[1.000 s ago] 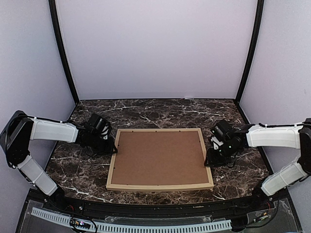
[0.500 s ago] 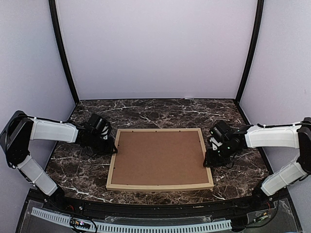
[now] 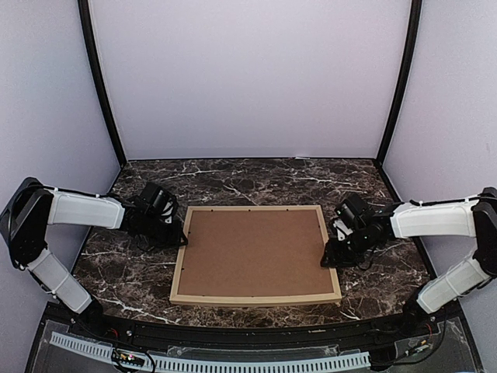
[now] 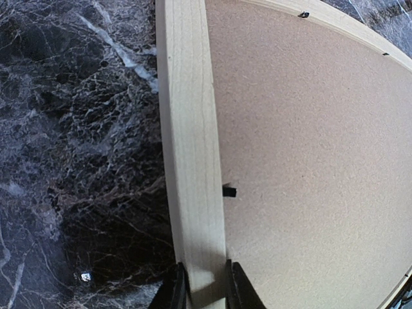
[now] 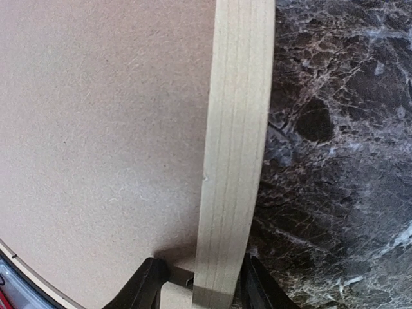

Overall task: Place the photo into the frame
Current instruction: Press the fastener onto the backboard.

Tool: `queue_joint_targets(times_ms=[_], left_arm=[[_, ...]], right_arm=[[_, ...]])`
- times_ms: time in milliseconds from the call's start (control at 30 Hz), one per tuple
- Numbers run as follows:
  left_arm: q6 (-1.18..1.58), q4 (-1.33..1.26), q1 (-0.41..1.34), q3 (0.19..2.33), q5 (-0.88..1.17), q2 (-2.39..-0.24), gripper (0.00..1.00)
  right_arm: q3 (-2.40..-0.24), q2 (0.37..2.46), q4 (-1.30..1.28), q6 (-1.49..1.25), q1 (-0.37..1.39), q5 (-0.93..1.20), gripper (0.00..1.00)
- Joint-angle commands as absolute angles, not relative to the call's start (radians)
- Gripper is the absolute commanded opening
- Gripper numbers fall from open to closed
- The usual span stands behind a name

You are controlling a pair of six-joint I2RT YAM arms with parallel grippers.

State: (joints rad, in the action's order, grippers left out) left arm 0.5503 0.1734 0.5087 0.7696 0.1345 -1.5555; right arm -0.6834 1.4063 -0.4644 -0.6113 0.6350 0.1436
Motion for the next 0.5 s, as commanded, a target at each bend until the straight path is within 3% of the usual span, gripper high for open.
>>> queue_joint_targets(times_ms=[0, 467], left_arm=[[0.538, 0.203, 0.517, 0.729, 0.142, -1.585, 0.02], [0.537, 0.207, 0.517, 0.735, 0.141, -1.584, 0.02]], right_arm=[[-0.681, 1.44, -0.436, -0.6, 0.617, 0.212, 0.42], [-0.741, 1.377, -0.5, -0.536, 0.482, 0.194, 0.42]])
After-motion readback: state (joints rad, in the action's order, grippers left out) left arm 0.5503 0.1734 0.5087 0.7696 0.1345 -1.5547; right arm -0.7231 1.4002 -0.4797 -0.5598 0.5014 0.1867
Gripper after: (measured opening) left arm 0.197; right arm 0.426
